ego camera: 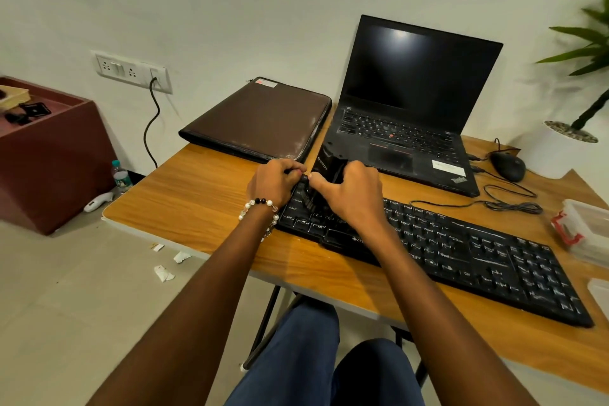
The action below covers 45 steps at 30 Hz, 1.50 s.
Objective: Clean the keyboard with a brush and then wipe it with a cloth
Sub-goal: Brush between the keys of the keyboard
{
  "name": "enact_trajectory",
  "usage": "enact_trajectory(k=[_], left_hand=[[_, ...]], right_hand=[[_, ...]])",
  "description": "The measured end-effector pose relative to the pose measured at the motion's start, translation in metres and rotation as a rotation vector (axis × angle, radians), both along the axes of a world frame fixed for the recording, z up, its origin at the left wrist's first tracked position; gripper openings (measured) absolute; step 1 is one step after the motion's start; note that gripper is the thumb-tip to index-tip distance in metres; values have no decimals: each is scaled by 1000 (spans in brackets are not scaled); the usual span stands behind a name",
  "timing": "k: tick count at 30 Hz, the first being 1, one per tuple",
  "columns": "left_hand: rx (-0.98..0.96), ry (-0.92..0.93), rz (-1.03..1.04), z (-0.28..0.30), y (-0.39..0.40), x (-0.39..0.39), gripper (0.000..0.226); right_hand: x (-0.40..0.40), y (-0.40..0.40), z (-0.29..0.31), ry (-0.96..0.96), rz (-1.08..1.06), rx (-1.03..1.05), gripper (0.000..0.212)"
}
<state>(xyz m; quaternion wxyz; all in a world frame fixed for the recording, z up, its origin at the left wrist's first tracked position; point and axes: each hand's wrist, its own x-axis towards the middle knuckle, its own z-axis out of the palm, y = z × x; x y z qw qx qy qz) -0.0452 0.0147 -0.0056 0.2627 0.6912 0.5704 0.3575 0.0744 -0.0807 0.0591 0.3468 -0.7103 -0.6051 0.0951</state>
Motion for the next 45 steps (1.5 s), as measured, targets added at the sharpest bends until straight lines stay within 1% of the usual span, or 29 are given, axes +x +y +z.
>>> enact_trajectory(k=[3, 4, 6, 9, 11, 13, 15, 17, 19, 23, 25, 27, 30, 32, 34, 37, 40, 43, 45], left_hand=[[4, 3, -9, -1, 0, -1, 16], [2, 7, -9, -1, 0, 0, 17], [-1, 9, -2, -1, 0, 1, 17], [-1, 4, 2, 0, 0, 1, 16], [3, 4, -3, -1, 0, 1, 16], [4, 11, -1, -1, -1, 0, 16], [-1, 8, -1, -1, 0, 0, 15], [-9, 4, -5, -2, 0, 1, 15], [-7, 8, -5, -1, -1, 0, 16], [2, -4, -3, -1, 0, 0, 17], [0, 5, 3, 0, -2, 0, 18], [6, 10, 8, 1, -2, 0, 20], [6, 11, 4, 2, -1, -1, 19], [5, -2, -10, 0, 0, 0, 16], [2, 0, -8, 0, 0, 0, 15], [4, 9, 3, -1, 0, -1, 16], [6, 12, 3, 0, -1, 0, 16], [1, 16, 9, 1, -1, 0, 16], [3, 17, 12, 0, -1, 0, 16]], right_hand=[[11, 2, 13, 13, 37, -169, 37], [15, 4, 16, 25, 34, -185, 37], [21, 6, 18, 37, -8, -132, 39], [18, 4, 9, -12, -45, -9, 40], [15, -1, 5, -43, -10, 8, 41], [17, -3, 4, -45, 26, -39, 37], [21, -4, 10, -10, 48, -130, 38], [27, -3, 18, 72, 64, -193, 39], [28, 0, 20, 149, 46, -169, 38], [12, 10, 6, 177, -43, -36, 46], [3, 12, 1, 165, -51, -3, 46], [0, 11, 1, 129, -13, -10, 43], [8, 6, 9, 75, 100, -144, 36], [21, 4, 15, 45, 125, -191, 38], [32, 1, 19, 20, 104, -141, 37], [39, -6, 17, 60, 114, -83, 32], [46, -15, 10, 62, 128, -124, 33], [55, -21, 14, -6, 101, -185, 38], [58, -21, 19, -36, 63, -179, 43]])
